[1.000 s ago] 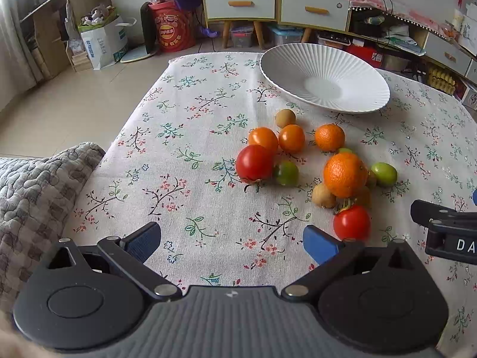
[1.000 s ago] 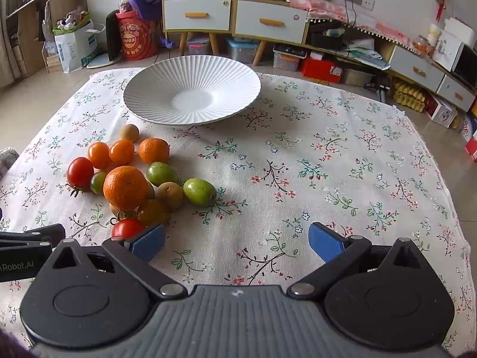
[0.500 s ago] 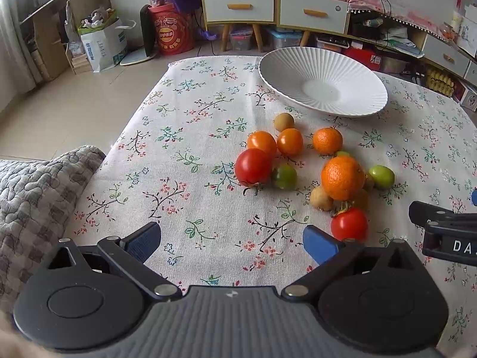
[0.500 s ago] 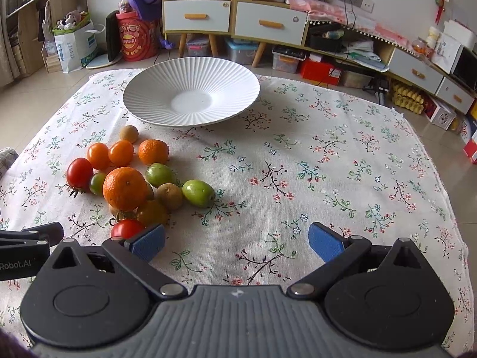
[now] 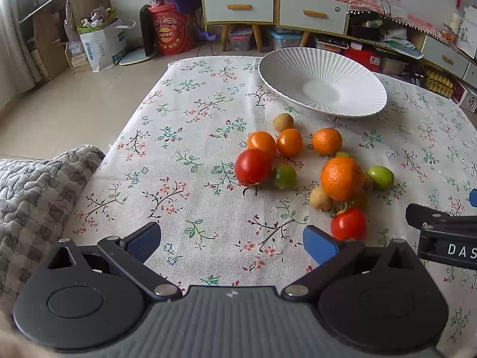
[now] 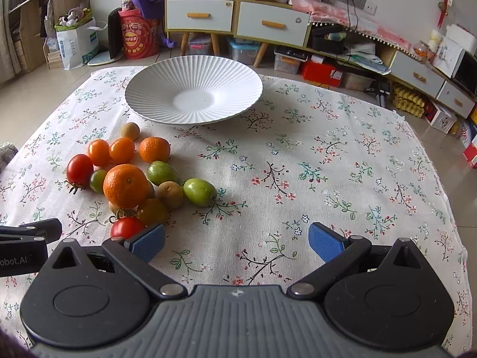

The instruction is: Organize fruits

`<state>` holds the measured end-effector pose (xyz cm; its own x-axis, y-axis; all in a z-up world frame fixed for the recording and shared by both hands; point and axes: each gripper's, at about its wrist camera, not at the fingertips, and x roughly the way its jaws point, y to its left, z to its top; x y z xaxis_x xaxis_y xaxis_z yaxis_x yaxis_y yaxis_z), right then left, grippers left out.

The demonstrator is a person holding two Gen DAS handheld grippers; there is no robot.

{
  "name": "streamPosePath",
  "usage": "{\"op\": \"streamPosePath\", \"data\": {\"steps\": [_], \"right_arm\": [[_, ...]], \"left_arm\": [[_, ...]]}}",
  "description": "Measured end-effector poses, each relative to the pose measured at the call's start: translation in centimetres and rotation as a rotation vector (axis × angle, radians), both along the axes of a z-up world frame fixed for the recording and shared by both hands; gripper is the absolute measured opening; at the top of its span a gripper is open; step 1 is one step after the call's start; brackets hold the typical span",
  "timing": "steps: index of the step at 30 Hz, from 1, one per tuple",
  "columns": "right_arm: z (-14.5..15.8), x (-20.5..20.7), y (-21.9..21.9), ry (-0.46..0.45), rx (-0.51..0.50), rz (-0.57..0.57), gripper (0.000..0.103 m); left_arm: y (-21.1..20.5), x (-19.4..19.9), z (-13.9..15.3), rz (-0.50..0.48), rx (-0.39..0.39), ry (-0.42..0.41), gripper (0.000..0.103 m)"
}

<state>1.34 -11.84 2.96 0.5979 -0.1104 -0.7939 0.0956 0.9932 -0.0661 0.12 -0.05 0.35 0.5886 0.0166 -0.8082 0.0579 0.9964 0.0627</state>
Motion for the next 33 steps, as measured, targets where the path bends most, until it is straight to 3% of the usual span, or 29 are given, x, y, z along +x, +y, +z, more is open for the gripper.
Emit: {"op": "streamPosePath", "data": {"steps": [33], "right_arm": [[-0.22, 0.0, -0.28, 0.002, -0.006, -0.001, 0.102]], "left_arm": [[0.21, 0.15, -0.05, -0.001, -0.012, -0.015, 0.097]]}}
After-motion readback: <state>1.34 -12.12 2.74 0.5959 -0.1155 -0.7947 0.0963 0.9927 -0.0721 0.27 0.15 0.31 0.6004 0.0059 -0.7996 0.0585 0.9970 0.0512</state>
